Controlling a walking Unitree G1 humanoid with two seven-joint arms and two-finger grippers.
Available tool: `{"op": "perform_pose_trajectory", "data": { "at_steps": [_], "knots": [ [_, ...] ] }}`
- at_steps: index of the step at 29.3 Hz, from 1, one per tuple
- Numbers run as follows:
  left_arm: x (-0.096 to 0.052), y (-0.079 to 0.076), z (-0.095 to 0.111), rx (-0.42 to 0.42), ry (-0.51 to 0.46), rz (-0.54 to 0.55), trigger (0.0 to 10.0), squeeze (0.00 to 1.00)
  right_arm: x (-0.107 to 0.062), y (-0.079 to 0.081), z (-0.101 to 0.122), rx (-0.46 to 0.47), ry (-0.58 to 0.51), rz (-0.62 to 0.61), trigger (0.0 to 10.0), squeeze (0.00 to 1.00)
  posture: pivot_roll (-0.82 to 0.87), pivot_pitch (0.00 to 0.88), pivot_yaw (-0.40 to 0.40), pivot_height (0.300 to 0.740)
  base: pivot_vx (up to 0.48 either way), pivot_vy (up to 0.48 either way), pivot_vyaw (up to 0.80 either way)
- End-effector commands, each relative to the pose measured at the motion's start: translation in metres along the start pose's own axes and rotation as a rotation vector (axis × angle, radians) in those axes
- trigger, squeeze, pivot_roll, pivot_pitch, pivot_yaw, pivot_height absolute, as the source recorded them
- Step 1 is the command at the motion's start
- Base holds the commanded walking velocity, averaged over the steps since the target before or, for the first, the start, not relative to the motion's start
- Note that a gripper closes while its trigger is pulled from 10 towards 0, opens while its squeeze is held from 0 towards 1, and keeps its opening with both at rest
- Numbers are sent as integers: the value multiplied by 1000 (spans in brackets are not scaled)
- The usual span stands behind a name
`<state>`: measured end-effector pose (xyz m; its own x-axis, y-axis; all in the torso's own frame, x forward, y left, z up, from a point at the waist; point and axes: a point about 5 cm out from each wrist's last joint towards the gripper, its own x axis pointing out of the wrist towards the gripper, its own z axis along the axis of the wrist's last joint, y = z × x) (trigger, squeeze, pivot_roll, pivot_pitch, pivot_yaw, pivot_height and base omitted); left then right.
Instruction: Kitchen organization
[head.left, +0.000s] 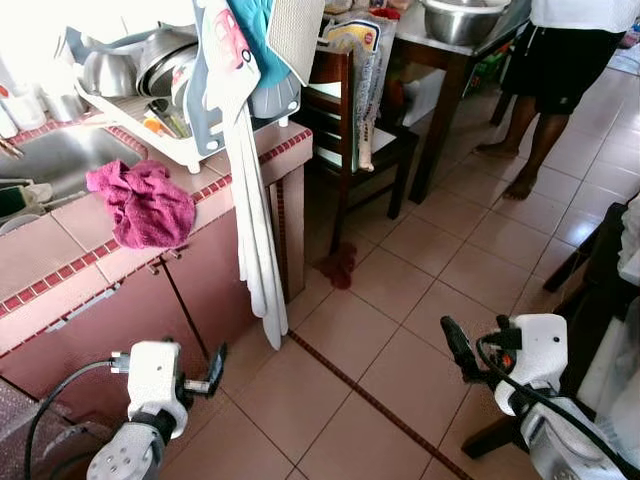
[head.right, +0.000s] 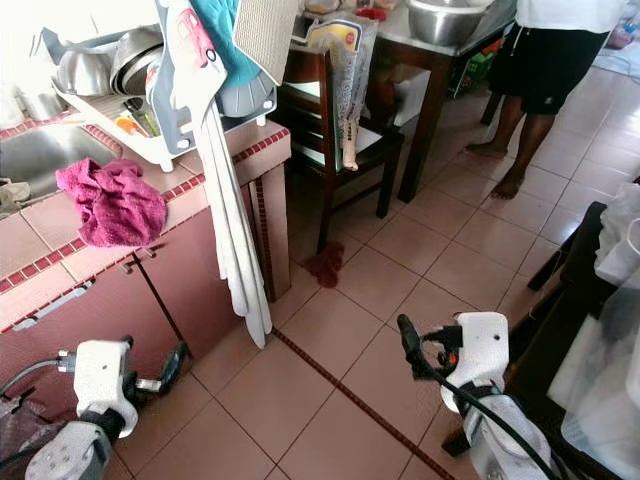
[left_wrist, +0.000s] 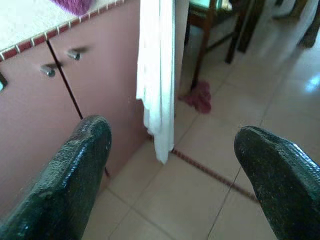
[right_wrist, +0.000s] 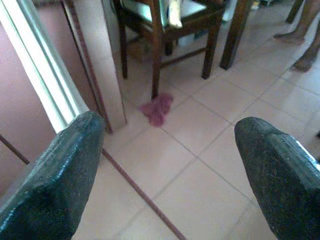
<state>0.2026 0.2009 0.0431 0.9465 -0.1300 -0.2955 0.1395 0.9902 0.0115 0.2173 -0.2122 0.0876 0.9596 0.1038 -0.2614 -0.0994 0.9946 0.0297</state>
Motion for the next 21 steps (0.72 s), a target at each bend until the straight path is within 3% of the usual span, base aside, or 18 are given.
{"op": "perform_pose_trajectory", "data": {
  "at_steps": [1,5,8,11,13,19,21],
  "knots": [
    [1,-2,5,18,-5,-19,10000,0,-3,2,3,25,-4,4,10000,0,2,0,7,740,0,0,0],
    [16,-2,2,7,-10,-10,10000,0,1,19,10,-30,-41,71,10000,0,-10,0,6,740,0,0,0],
    [19,-2,-1,-9,8,-11,10000,0,5,26,16,-36,-73,80,10000,0,-15,0,2,740,0,0,0],
    [17,4,-9,-12,20,21,10000,0,12,31,30,-73,-151,61,10000,0,-11,0,-15,740,0,0,800],
    [20,5,-11,-51,4,39,10000,0,18,34,31,-63,-159,48,10000,0,-9,0,-17,740,0,0,800],
    [23,3,-18,-11,21,45,10000,0,22,43,34,-104,-176,87,10000,0,3,0,-23,740,0,0,800],
    [29,8,-14,-49,-8,95,10000,0,24,43,39,-126,-191,96,10000,0,8,0,-24,740,0,0,800]
  ]
}}
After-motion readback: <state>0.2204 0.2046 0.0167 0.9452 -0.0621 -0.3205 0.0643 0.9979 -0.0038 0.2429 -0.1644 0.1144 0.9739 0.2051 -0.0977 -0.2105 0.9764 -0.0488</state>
